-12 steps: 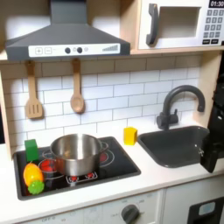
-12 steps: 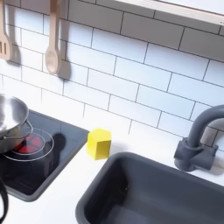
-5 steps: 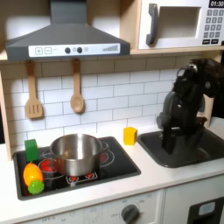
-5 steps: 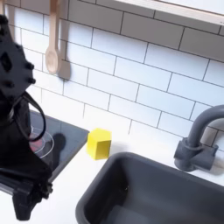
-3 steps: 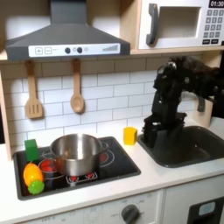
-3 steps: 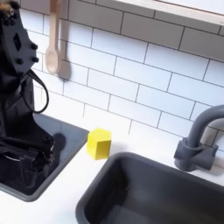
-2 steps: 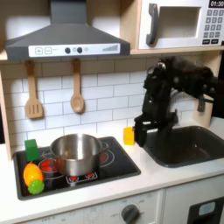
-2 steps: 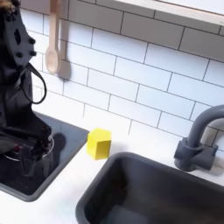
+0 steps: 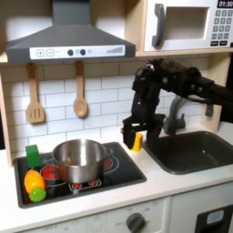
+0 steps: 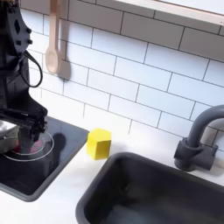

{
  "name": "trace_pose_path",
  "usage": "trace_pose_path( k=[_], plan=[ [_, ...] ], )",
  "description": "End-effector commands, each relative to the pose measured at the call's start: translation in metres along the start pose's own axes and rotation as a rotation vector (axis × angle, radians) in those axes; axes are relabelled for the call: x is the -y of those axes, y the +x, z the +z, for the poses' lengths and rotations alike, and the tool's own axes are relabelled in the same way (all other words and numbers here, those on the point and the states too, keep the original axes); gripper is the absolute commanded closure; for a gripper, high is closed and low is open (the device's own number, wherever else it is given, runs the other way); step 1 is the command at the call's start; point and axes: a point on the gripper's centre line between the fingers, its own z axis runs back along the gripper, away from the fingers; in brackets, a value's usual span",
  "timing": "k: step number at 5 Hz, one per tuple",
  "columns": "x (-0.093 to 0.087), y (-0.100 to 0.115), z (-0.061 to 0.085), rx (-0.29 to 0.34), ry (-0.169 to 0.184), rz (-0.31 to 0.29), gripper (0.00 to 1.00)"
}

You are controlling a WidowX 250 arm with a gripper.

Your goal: Slide pot right

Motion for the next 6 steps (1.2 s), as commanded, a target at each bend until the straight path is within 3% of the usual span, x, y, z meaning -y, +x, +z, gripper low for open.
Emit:
trace_pose_path(
  k=[1, 3, 4, 6],
  plan=[
    [-0.013, 0.031, -0.012, 0.006, 0.026, 0.025, 0.0],
    [-0.03, 0.056, -0.018, 0.023, 0.052, 0.041, 0.0],
    [-0.047, 0.06, -0.02, 0.025, 0.066, 0.055, 0.0],
    [-0.06, 0.066, -0.029, 0.002, 0.062, 0.057, 0.0]
  ],
)
